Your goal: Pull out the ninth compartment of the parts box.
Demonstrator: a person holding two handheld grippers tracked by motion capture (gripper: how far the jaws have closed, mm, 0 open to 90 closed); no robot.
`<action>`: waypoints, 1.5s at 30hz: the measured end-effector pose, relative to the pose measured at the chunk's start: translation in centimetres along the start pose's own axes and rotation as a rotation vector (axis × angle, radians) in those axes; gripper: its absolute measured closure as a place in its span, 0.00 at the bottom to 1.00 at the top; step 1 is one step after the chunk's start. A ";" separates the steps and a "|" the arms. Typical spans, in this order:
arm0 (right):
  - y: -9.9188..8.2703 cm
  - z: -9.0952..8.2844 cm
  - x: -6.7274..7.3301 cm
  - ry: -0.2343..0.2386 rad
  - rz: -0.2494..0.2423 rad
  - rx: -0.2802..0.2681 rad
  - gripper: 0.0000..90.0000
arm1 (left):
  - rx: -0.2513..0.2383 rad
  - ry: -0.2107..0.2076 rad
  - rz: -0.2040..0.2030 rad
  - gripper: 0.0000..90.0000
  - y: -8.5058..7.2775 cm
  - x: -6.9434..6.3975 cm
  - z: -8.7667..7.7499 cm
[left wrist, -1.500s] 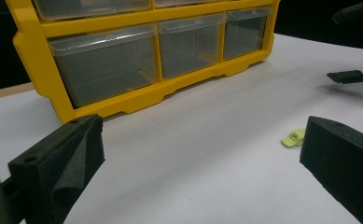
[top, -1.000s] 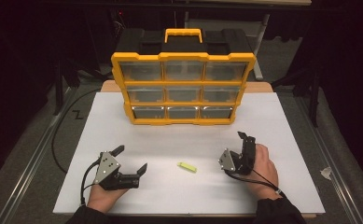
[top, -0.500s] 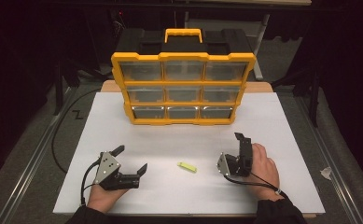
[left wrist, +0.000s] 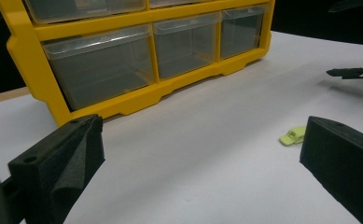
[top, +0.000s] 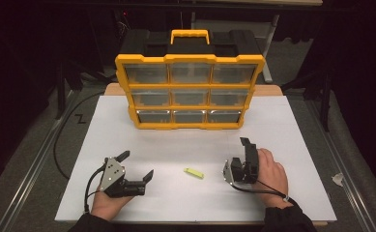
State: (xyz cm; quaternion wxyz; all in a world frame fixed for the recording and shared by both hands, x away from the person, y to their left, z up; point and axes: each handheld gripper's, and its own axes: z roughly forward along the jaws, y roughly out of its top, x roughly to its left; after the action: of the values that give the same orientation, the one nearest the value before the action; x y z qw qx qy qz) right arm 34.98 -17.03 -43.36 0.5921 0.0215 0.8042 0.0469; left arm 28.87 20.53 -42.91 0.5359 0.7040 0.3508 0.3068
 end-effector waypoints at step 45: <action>4.1 3.0 -3.9 -0.126 -0.029 -0.001 0.53 | -0.012 -0.023 -0.030 0.00 0.0 0.2 0.0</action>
State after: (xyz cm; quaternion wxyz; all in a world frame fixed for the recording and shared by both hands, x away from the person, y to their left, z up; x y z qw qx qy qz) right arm 38.96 -13.14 -40.08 0.6422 0.0124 0.7655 0.0376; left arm 28.98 20.69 -42.85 0.5488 0.6989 0.3533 0.2925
